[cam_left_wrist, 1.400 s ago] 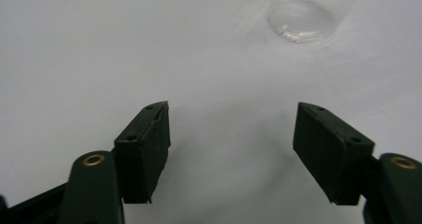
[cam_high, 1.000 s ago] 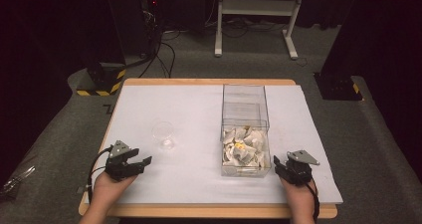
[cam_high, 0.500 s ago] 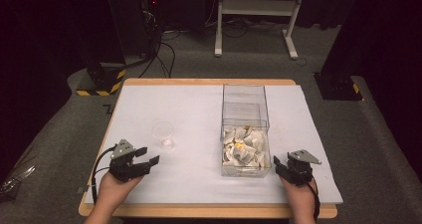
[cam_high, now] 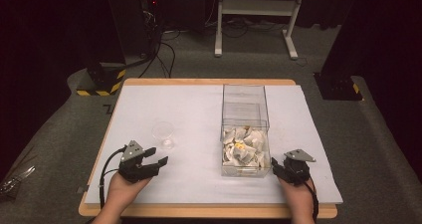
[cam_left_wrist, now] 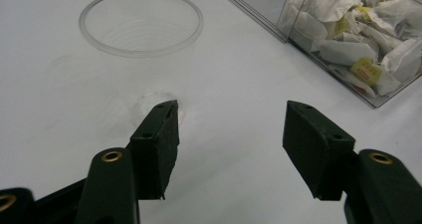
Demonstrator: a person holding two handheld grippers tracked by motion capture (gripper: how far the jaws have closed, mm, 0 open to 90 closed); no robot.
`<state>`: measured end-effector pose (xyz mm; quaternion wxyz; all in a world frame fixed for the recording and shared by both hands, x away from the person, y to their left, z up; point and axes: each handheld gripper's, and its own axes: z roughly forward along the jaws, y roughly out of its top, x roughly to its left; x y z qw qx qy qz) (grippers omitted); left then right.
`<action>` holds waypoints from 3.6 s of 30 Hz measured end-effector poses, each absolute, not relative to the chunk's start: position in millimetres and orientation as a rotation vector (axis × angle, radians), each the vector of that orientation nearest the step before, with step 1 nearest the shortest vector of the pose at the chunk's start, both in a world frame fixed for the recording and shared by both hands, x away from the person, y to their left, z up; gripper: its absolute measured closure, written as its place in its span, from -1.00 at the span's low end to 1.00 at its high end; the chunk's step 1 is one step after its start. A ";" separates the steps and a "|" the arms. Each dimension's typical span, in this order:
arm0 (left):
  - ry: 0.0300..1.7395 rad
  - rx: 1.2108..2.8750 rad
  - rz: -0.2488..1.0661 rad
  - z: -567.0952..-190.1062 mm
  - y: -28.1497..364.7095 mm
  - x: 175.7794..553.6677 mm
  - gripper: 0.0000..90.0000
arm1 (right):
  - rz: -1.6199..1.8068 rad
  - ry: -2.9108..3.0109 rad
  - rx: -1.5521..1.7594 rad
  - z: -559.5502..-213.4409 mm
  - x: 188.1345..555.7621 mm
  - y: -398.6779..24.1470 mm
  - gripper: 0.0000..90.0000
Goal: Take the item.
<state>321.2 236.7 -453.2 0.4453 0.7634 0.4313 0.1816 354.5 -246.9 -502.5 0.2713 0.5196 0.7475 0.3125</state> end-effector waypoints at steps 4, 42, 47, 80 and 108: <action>1.058 1.874 0.403 -453.3 227.7 327.4 -0.08 | 0.836 2.007 1.404 -502.5 354.5 -246.8 -0.08; 0.814 1.956 0.351 -418.0 126.6 342.0 -0.04 | 0.842 2.005 1.453 -503.0 356.5 -249.2 -0.14; 0.784 1.982 0.335 -417.4 106.8 346.8 -0.03 | 0.841 2.007 1.451 -502.9 356.3 -249.2 -0.14; 0.713 2.099 0.362 -419.0 21.6 359.5 0.29 | 0.858 2.020 1.444 -503.1 356.7 -250.1 -0.12; 0.723 2.203 0.249 -430.5 8.0 367.7 0.67 | 0.862 2.035 1.433 -502.9 355.7 -248.9 -0.14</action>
